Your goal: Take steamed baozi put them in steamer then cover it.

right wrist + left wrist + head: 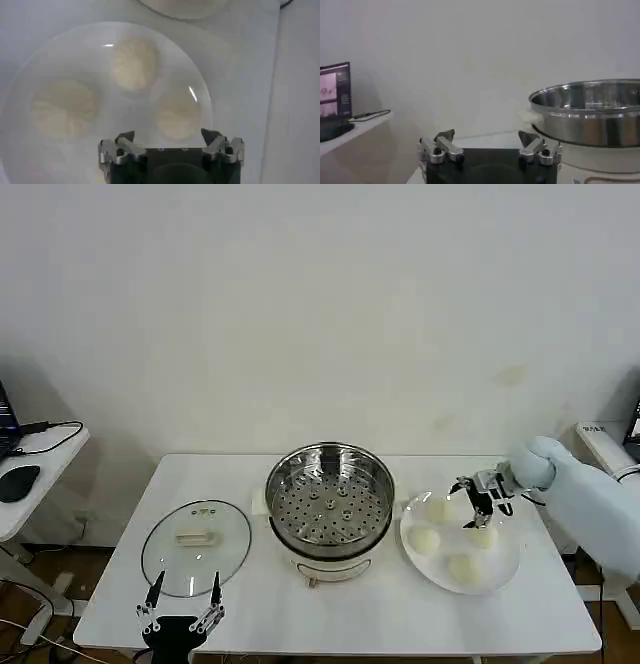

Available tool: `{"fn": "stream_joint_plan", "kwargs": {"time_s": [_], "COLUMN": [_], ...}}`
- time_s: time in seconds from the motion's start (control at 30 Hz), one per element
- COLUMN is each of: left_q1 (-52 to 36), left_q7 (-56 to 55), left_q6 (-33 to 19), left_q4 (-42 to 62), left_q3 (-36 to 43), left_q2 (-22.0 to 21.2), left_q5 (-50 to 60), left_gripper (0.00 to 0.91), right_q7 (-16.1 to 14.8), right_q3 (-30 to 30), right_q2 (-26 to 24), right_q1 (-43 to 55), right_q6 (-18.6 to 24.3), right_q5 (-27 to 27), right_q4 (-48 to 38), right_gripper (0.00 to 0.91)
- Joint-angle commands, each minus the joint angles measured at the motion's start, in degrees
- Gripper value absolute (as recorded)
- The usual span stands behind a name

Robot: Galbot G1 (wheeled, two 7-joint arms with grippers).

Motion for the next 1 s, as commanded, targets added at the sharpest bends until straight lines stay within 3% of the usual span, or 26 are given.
{"fn": "stream_joint_plan", "kwargs": {"time_s": [0.03,0.53,0.77,0.97,1.0], "left_q1": [-0.04,-0.54,-0.37,-0.07,-0.04], "left_q7": [0.02,0.2,0.36,0.41,0.38], "left_q6": [-0.05,0.03,-0.15,-0.34,-0.39], "left_q4": [0.01,-0.31,-0.86,-1.22,-1.24], "left_q3": [-0.02,0.54,0.9,1.29,1.41], "left_q2": [-0.09,-0.36,-0.33,-0.59,-0.61], "left_q5": [0.02,0.07,0.08,0.18,0.28], "left_gripper": [0.907,0.907,0.907,0.907,0.907], "right_q7": [0.08,1.07,1.46,1.46,1.52], "right_q3": [-4.02,-4.46,-4.34,-4.46,-4.45], "right_q2": [6.48,7.08,7.64,7.59,7.58], "right_q1": [3.52,2.82,2.42,2.71,2.7], "right_q6": [-0.73,-1.3,-1.68,-1.68,-1.68], "right_q5": [-1.33,-1.6,-1.76,-2.32,-2.34], "right_q4": [-8.19,-8.98,-8.83,-8.86,-8.86], "right_gripper": [0.907,0.897,0.786,0.584,0.584]}}
